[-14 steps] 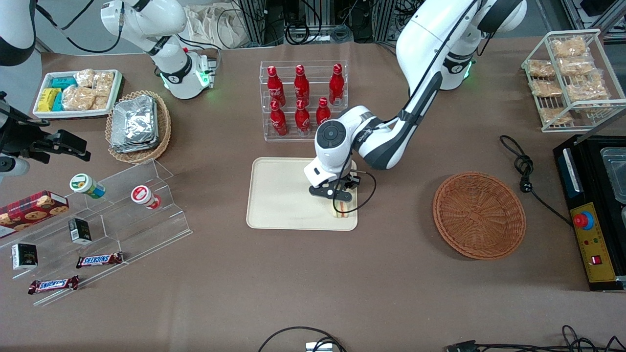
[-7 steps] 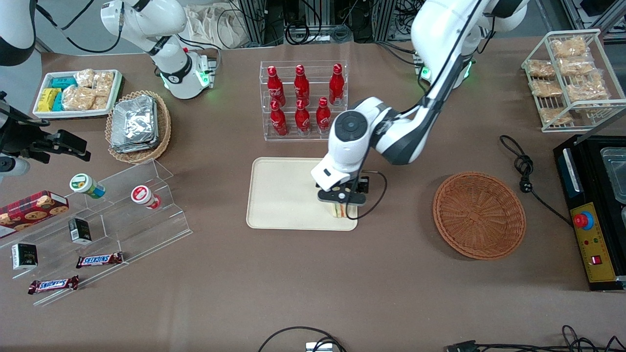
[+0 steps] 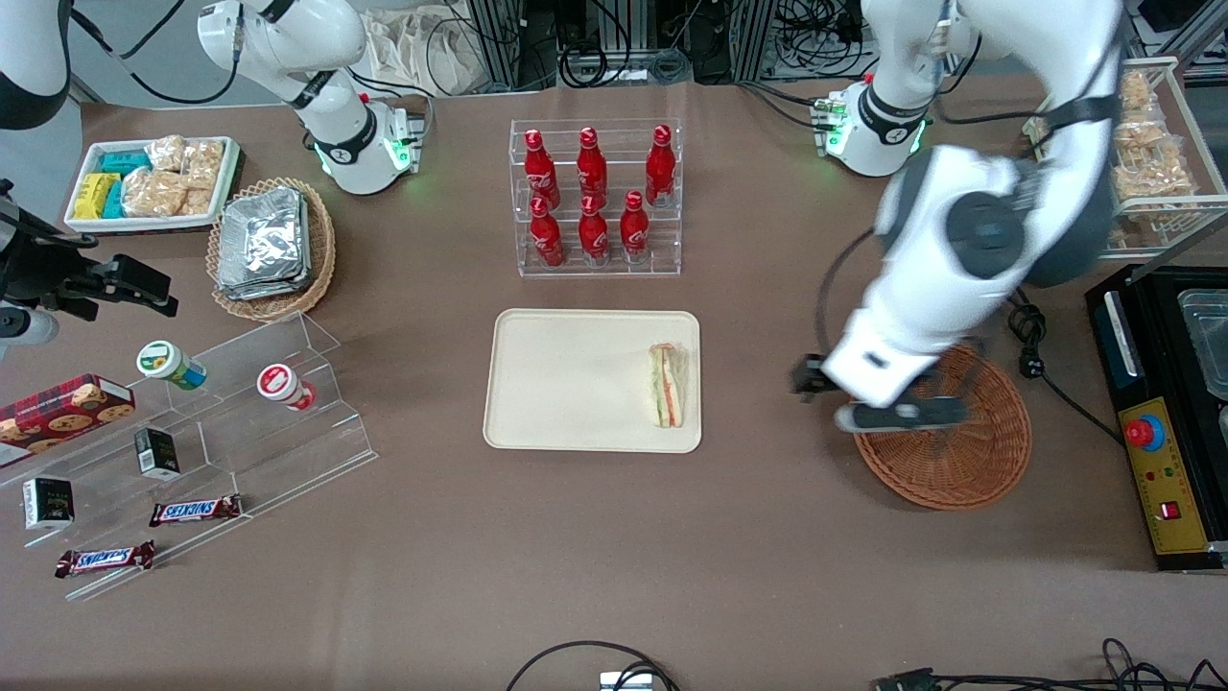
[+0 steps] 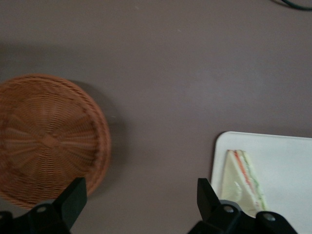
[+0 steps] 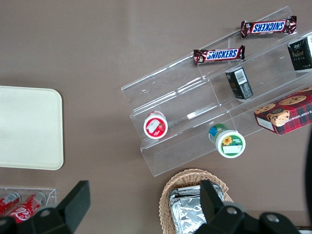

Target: Place sandwich from basket to tray

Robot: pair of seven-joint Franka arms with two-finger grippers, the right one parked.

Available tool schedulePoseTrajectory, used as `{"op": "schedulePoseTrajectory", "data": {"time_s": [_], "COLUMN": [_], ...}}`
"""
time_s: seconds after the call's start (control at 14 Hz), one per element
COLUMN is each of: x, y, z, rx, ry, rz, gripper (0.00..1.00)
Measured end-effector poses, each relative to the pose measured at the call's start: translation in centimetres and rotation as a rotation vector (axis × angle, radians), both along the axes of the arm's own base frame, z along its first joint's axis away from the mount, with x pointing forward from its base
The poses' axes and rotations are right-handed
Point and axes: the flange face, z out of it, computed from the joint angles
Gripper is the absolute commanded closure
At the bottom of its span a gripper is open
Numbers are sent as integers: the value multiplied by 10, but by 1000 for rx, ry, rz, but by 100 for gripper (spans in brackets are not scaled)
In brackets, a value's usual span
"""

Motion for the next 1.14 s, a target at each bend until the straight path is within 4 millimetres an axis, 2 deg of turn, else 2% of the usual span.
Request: {"op": "schedulePoseTrajectory", "data": {"time_s": [0.14, 0.21, 0.57, 0.79, 1.14], "x": [-1, -6, -47, -66, -69], "y": [47, 62, 112, 124, 122], "z": [28, 39, 97, 119, 116], "rx": [-4, -1, 19, 13, 13], "ry": [-1, 10, 80, 89, 98], "rz": [23, 6, -17, -38, -46], "gripper": [0, 0, 0, 0, 0]}}
